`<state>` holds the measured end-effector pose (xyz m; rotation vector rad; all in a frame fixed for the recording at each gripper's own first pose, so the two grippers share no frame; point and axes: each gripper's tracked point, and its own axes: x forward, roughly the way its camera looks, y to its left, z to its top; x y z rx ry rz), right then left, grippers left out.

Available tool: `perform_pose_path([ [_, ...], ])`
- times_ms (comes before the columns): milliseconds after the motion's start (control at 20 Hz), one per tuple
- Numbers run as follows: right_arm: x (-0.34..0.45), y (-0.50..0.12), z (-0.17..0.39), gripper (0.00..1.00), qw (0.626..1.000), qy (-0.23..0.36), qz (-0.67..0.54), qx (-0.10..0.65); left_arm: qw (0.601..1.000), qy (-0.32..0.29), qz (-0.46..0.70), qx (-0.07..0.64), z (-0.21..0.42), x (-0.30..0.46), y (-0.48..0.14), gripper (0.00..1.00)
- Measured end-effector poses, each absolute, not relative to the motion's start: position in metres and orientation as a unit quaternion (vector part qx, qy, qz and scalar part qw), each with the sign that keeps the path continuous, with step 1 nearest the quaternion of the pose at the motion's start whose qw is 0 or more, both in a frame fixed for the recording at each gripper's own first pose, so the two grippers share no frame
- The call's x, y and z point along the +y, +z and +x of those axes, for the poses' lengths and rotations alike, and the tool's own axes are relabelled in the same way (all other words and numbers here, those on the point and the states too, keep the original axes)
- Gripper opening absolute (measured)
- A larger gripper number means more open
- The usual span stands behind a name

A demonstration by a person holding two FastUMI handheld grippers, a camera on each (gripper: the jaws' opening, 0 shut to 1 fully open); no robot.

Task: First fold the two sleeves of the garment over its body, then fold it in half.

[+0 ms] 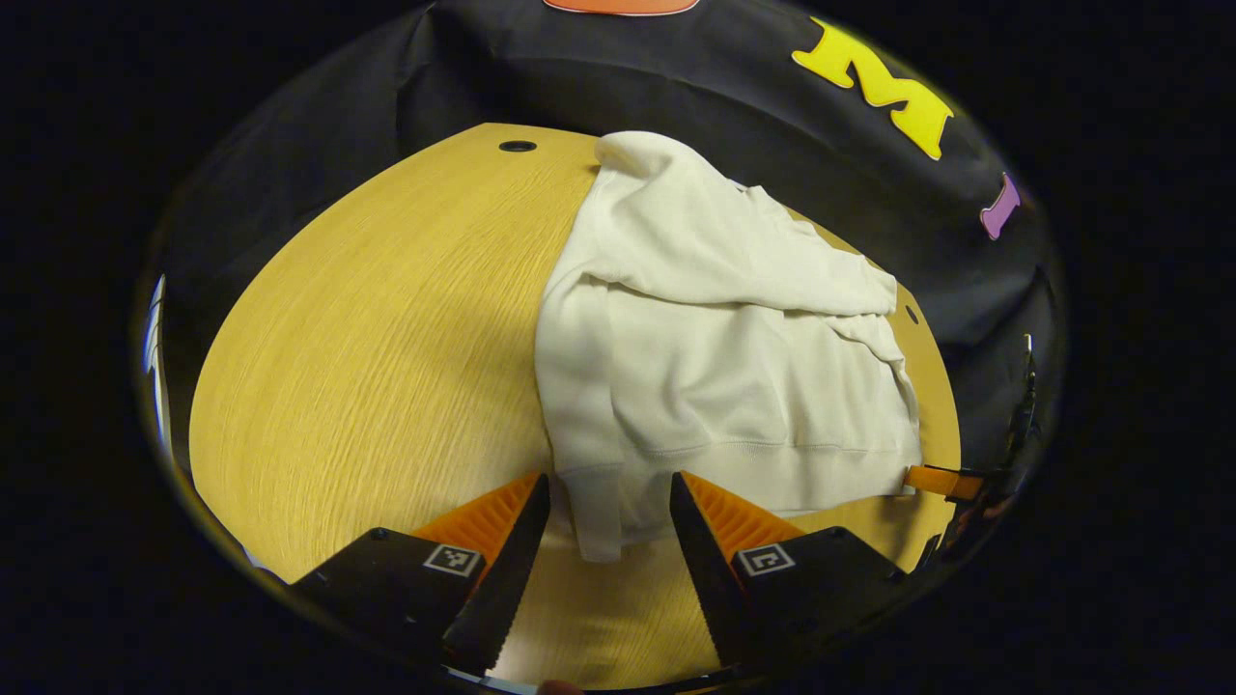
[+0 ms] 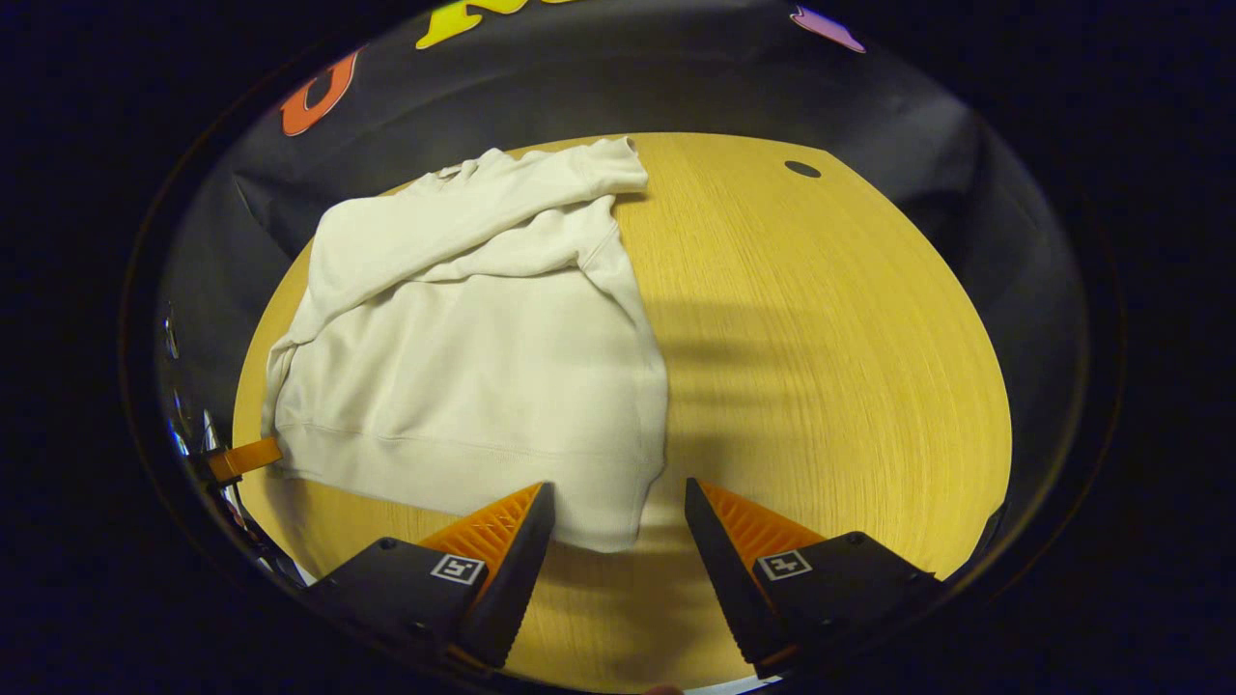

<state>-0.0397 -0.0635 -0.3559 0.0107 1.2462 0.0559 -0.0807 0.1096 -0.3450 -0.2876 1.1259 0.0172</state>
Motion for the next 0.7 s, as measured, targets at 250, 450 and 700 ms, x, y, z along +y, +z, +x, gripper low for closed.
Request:
perform_pose_path([
  [250, -0.052, -0.357, -0.032, 0.51, 0.815, 0.042, 0.018, 0.578, 0.834, -0.002, -0.128, 0.537, -0.078, 0.113, -0.346, 0.31],
  [450, -0.047, -0.358, -0.029, 0.12, 0.815, 0.033, 0.08, 0.573, 0.837, -0.023, -0.159, 0.522, -0.077, 0.109, -0.346, 0.07],
  [700, -0.042, -0.325, -0.014, 0.01, 0.835, 0.049, 0.117, 0.535, 0.859, -0.052, -0.133, 0.491, -0.063, 0.106, -0.322, 0.04],
])
